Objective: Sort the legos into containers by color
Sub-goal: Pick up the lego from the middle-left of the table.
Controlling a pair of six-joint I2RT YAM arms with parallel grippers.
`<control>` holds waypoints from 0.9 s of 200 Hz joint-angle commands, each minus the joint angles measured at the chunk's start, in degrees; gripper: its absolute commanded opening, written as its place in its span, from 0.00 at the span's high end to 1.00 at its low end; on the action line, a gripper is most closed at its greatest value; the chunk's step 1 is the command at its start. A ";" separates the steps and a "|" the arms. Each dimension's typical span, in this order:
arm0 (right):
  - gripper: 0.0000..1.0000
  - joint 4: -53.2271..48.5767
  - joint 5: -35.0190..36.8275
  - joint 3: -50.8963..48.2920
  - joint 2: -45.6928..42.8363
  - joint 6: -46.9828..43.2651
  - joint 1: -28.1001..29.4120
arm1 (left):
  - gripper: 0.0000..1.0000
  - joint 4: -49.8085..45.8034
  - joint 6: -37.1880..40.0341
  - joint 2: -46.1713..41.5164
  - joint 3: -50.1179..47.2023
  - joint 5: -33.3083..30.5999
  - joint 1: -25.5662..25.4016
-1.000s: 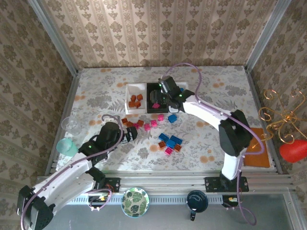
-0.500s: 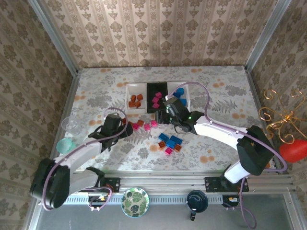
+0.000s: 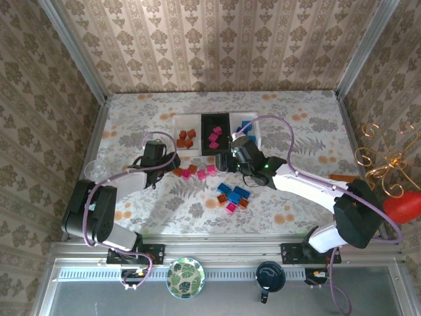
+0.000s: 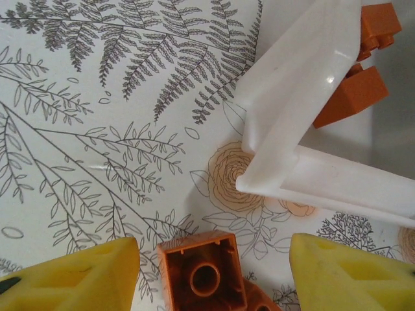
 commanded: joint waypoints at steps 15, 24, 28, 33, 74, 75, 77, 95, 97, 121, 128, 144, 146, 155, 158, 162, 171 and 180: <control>0.35 0.33 2.66 -0.54 -3.01 0.21 -0.25 | 0.39 -0.29 1.31 2.25 0.59 -0.51 0.28; 0.35 0.50 2.70 -0.62 -3.21 0.22 -0.25 | 0.42 -0.58 1.31 3.08 0.64 -0.95 0.32; 0.35 0.50 2.70 -0.60 -3.16 0.22 -0.24 | 0.43 -0.61 1.32 3.32 0.67 -0.98 0.31; 0.35 0.65 2.78 -0.60 -3.15 0.29 -0.27 | 0.46 -0.77 1.33 3.69 0.75 -1.14 0.35; 0.35 0.16 3.29 -1.07 -4.47 0.22 -0.23 | 0.55 -1.20 0.70 3.05 -1.42 -2.54 0.37; 0.35 0.15 3.30 -1.10 -4.69 0.22 -0.23 | 0.55 -1.22 0.65 3.00 -1.52 -2.55 0.38; 0.35 0.20 3.27 -1.21 -4.92 0.22 -0.23 | 0.56 -1.27 0.62 2.78 -1.66 -2.63 0.36; 0.35 0.49 3.53 -1.81 -5.43 0.31 -0.26 | 0.61 -1.00 -0.06 1.42 -3.88 -2.58 0.72; 0.35 0.55 3.57 -1.83 -5.44 0.31 -0.24 | 0.62 -1.00 -0.15 1.16 -4.12 -2.44 0.74; 0.35 0.44 3.46 -1.91 -5.33 0.40 -0.27 | 0.67 -1.40 -0.86 -3.71 -6.47 -1.78 0.73; 0.35 0.53 3.45 -1.96 -5.48 0.40 -0.28 | 0.68 -2.37 -0.80 -5.70 -6.70 -1.77 0.66; 0.35 0.62 3.57 -2.25 -5.99 0.40 -0.23 | 0.69 -5.94 -0.59 -10.77 -6.48 -1.36 0.56; 0.35 0.61 3.58 -2.31 -5.99 0.40 -0.23 | 0.69 -6.38 -0.55 -11.47 -6.42 -1.32 0.50; 0.35 0.79 3.68 -2.68 -6.43 0.48 -0.26 | 0.69 -8.53 -0.29 -14.79 -5.82 -1.41 -0.03; 0.35 0.75 3.74 -2.83 -6.53 0.48 -0.29 | 0.69 -9.17 -0.15 -16.01 -5.51 -1.56 -0.20; 0.34 0.75 3.82 -2.99 -6.69 0.57 -0.26 | 0.68 -10.15 0.03 -17.48 -5.07 -1.76 -0.61; 0.35 0.90 3.88 -3.38 -7.01 0.70 -0.25 | 0.68 -12.21 0.57 -20.24 -3.64 -2.56 -1.53; 0.35 1.31 3.92 -3.98 -7.31 0.96 -0.32 | 0.66 -13.84 1.24 -22.13 -1.77 -3.19 -2.30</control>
